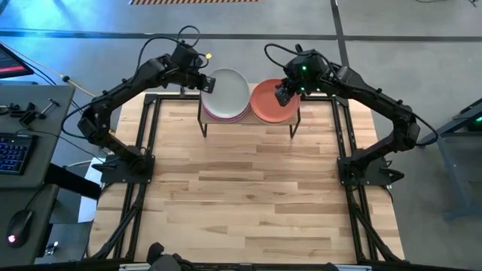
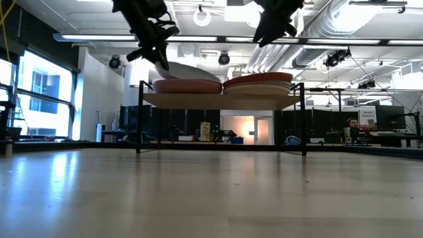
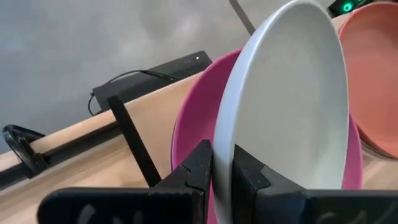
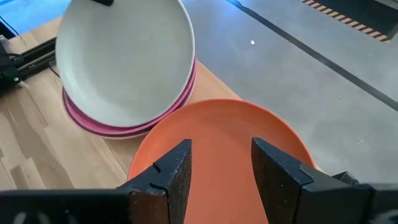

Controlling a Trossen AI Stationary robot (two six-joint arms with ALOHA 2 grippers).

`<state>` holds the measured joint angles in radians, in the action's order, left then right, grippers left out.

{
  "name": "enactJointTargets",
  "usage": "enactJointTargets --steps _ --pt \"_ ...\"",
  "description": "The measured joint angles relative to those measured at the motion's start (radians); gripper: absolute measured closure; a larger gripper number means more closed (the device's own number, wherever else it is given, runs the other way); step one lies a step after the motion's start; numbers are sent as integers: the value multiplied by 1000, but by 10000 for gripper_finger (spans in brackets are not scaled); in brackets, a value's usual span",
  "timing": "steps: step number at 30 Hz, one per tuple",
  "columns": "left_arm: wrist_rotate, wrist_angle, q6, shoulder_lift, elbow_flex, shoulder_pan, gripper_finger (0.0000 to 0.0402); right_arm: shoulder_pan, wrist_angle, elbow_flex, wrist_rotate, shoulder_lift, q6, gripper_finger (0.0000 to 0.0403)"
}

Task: Place and stack plates onto a shelf
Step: Stack the white plate on top of the pink plate on the shelf, then return to Home Position

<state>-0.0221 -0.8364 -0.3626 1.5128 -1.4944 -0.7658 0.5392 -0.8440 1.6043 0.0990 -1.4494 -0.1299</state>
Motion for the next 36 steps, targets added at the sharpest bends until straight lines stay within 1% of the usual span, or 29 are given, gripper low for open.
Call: enactJointTargets --steps 10,14,18,25,30,36 --pt "4 -11 19 0 0 0 370 0 -18 0 0 0 0 256" --pt "-8 -13 24 0 0 0 354 0 -17 0 0 0 0 256" --pt "-65 -14 -1 0 0 -1 330 0 -16 0 0 0 0 256" --pt "-60 -12 -46 -5 1 -8 294 0 -16 0 0 0 0 256" --pt "-62 -3 -46 -39 1 -24 285 0 -16 0 0 0 -14 256" --pt "-63 -3 -44 -90 1 -39 284 0 -13 0 -1 0 -26 256"
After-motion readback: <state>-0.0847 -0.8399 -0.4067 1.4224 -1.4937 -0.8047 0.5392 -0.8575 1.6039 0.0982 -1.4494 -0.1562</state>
